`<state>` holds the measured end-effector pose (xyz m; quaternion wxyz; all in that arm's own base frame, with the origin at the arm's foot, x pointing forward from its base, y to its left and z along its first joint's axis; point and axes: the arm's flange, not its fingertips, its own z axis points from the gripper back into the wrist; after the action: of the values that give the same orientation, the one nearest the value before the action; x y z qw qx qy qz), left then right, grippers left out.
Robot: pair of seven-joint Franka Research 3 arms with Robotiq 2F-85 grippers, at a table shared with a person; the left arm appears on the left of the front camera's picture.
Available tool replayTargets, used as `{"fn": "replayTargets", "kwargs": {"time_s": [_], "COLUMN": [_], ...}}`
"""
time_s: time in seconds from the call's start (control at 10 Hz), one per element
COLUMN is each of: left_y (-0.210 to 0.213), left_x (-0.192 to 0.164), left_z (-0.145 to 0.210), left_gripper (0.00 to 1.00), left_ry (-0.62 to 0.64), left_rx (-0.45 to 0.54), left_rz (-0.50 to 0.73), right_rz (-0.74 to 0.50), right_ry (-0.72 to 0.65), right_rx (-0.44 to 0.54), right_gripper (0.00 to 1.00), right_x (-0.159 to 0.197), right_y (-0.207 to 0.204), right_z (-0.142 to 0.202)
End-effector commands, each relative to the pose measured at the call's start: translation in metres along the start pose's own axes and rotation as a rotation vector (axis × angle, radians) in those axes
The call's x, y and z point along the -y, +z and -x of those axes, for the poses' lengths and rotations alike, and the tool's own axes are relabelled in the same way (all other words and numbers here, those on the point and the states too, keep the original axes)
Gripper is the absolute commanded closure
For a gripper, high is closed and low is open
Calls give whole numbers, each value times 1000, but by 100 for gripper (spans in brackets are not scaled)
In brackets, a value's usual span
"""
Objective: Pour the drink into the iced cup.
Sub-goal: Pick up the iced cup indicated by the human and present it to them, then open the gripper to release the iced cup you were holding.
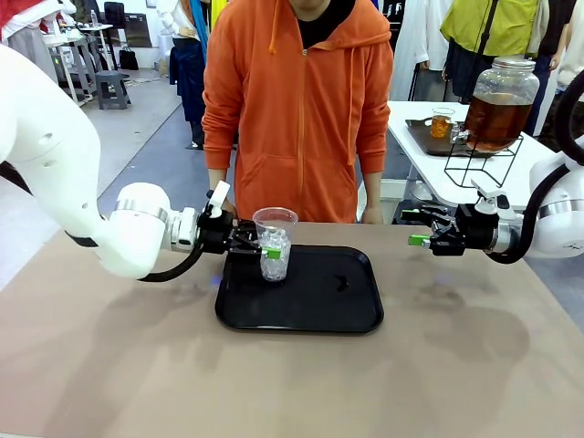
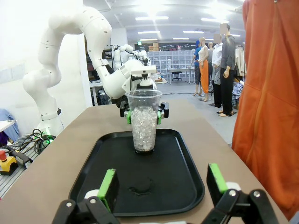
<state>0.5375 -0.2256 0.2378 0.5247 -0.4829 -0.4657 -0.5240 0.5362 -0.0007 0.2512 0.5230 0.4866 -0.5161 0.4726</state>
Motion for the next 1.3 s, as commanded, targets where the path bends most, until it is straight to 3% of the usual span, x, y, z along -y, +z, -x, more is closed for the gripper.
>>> {"fn": "replayTargets", "kwargs": {"time_s": [0.0,0.3,0.6,0.7,0.8,1.2], "left_y": [-4,-6,-1,1,2,2], "left_x": [-1,-23,-39,-38,-36,-36], "left_z": [-38,-85,-119,-123,-113,-113], "left_gripper": [23,23,23,23,23,23], "left_ry": [-2,45,-28,-64,-16,-16], "left_rx": [23,15,-21,-24,-7,-7], "left_rz": [-52,-77,-98,-60,-96,-96], "right_rz": [2,2,2,2,2,2], "right_ry": [5,5,5,5,5,5], "right_rx": [4,4,4,4,4,4], "right_gripper": [0,0,0,0,0,0], "right_x": [1,1,1,1,1,1], "right_y": [-2,-2,-2,-2,-2,-2], "right_z": [-3,-3,-3,-3,-3,-3]}}
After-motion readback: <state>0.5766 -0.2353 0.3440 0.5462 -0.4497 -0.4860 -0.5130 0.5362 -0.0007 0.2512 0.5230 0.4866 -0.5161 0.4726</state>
